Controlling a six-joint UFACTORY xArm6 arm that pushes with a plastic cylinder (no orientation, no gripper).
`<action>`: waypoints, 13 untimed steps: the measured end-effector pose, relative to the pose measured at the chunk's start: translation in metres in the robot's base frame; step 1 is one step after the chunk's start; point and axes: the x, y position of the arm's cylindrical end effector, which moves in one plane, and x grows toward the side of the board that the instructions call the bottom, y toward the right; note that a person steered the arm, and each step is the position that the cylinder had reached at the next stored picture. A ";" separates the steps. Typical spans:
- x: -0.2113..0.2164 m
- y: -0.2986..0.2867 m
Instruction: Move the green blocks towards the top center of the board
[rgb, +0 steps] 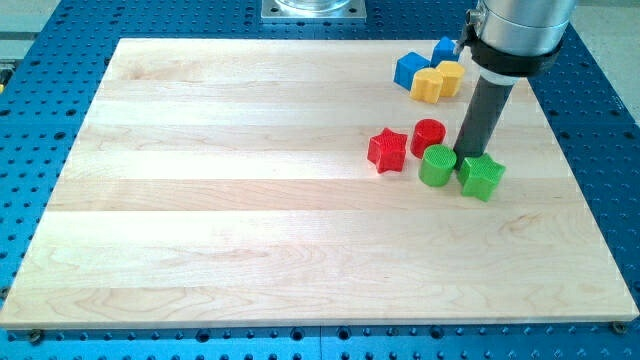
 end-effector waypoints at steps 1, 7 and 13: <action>0.001 0.014; 0.001 -0.090; -0.063 -0.076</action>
